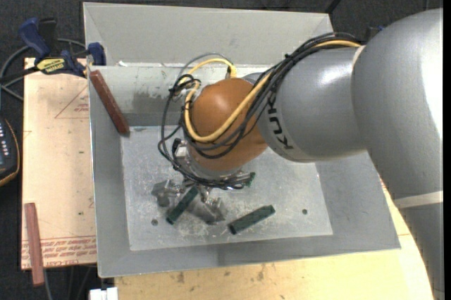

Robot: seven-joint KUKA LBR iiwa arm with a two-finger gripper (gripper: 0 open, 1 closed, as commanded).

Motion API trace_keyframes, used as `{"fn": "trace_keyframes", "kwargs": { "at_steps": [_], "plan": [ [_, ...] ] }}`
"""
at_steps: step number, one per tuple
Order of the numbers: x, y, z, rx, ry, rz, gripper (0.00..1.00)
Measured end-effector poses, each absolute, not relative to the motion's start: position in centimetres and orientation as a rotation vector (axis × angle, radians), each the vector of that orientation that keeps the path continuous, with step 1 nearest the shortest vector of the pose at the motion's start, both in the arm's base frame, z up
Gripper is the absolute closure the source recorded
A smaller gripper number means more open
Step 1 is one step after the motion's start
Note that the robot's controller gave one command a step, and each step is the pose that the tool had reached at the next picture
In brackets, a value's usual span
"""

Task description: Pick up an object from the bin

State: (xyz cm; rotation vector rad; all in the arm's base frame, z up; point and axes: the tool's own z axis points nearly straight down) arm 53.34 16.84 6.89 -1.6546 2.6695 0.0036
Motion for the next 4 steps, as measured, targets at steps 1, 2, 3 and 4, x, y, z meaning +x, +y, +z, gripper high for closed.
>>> {"fn": "trace_keyframes", "kwargs": {
  "at_steps": [1, 2, 3, 4],
  "plan": [
    [53.4, 16.9, 7.0, -1.654, 2.669, 0.003, 1.0],
    [53.6, 17.0, 12.9, -1.646, 2.666, -0.001, 1.0],
    [53.7, 17.1, 15.6, -1.643, 2.671, 0.0, 1.0],
    [53.8, 17.2, 17.1, -1.639, 2.675, 0.001, 1.0]
  ]
}}
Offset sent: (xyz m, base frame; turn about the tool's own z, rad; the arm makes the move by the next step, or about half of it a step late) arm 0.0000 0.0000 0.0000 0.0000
